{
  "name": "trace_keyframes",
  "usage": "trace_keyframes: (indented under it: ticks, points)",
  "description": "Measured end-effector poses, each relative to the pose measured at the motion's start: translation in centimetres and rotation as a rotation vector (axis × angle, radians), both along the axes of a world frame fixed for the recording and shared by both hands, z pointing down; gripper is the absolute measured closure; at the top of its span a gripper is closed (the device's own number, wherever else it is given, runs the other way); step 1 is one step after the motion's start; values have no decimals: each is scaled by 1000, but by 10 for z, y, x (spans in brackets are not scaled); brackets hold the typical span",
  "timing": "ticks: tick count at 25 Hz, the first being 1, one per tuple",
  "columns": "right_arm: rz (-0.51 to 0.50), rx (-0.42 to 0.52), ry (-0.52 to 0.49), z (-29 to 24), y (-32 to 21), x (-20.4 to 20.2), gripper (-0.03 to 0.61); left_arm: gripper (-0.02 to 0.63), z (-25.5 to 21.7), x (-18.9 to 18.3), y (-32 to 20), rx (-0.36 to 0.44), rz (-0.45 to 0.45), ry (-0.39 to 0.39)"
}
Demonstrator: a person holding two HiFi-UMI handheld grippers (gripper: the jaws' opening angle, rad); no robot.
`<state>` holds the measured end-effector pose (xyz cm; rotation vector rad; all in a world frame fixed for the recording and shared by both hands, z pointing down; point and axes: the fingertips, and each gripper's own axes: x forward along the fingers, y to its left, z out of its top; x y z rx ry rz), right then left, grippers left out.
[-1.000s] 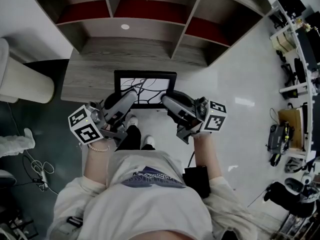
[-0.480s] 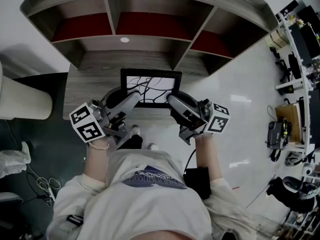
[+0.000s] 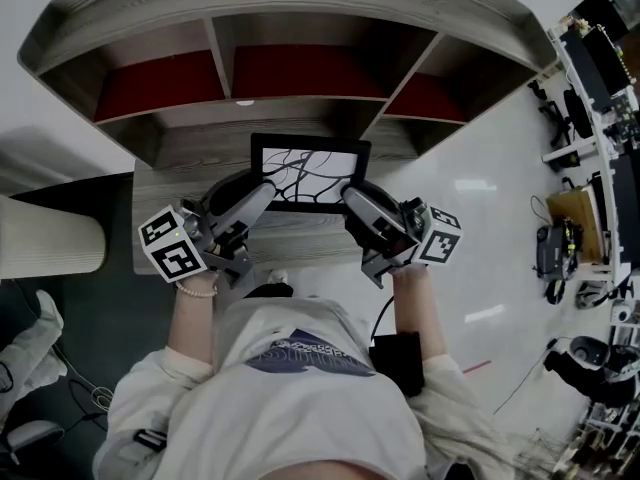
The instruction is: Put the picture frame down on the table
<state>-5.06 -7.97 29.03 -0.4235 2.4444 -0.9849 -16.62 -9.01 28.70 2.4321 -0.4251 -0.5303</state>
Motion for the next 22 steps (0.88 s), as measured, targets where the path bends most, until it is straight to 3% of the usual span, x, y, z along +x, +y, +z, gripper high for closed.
trace_keyframes:
  ticks: [3, 10, 20, 22]
  points:
    - [35, -5, 10, 3, -46, -8, 512, 509, 4, -8, -50, -12, 37, 4]
    - [55, 29, 73, 7, -36, -5, 512, 523, 16, -3, -46, -31, 106, -49]
    - [35, 62, 331, 44, -30, -9, 509, 531, 60, 0, -39, -50, 165, -146]
    - [25, 51, 368, 69, -30, 4, 508, 531, 84, 14, -37, -48, 167, -170]
